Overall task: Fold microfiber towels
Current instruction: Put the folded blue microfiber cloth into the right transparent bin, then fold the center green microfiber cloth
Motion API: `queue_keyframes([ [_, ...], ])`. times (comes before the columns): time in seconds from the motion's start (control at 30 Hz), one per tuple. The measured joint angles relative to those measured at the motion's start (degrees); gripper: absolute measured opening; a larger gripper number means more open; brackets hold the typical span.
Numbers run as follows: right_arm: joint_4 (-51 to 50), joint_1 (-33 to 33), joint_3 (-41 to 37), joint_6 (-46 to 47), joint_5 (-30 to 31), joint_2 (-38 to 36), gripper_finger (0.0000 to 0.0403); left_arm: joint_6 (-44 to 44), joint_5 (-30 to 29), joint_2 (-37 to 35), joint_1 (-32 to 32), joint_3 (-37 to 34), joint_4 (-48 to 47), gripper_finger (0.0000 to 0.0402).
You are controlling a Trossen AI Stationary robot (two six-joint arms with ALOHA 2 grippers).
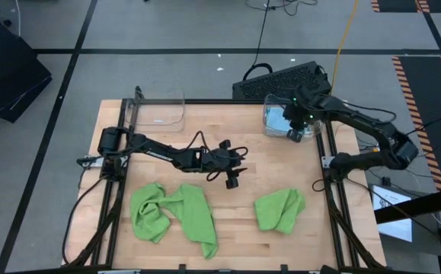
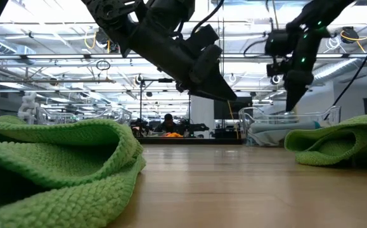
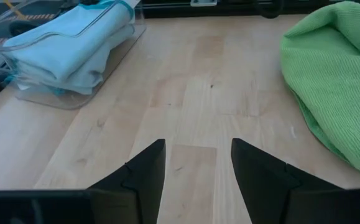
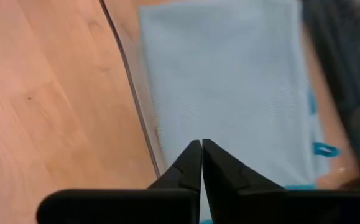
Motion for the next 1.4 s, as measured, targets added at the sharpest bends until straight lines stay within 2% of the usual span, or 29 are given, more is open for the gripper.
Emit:
queue_keyframes([
  [0.3, 5.66, -1.2, 0.0, 0.29, 1.55, 11.67, 0.0003, 0.0, 0.06, 0.0, -0.02, 0.0, 0.08, 0.0184],
  [0.47, 5.93, -2.09, -0.01, 0.18, 1.55, 14.23, 0.0002, -0.06, 0.06, 0.0, -0.09, 0.0, 0.02, 0.0184],
  [0.63, 5.67, -2.21, -0.02, 0.99, 1.57, 11.09, 0.0001, -0.08, 0.07, 0.0, -0.09, 0.0, -0.28, 0.0184],
  [0.83, 2.01, 0.78, 0.52, 7.51, 1.6, -0.1, 0.0001, -0.48, 0.08, 0.0, -0.42, 0.0, -1.87, 0.0184],
  [0.97, 0.35, 6.95, 0.57, 14.0, 1.48, -8.67, 0.0001, -0.76, 0.08, 0.0, -1.8, 0.0, -2.72, 0.0184],
  [1.17, 1.35, 20.36, 0.57, 23.85, 1.51, -17.49, 0.0001, -3.64, -1.13, 0.0, -6.7, 0.0, -5.75, 0.0184],
  [1.27, 3.19, 27.88, 0.57, 27.1, 2.27, -19.23, 0.0001, -6.54, -4.47, 0.0, -11.09, 0.0, -9.63, 0.0184],
  [1.4, 6.24, 38.39, 0.49, 29.78, 6.17, -19.21, 0.0001, -11.32, -10.66, 0.0, -17.42, 0.2, -14.35, 0.0184],
])
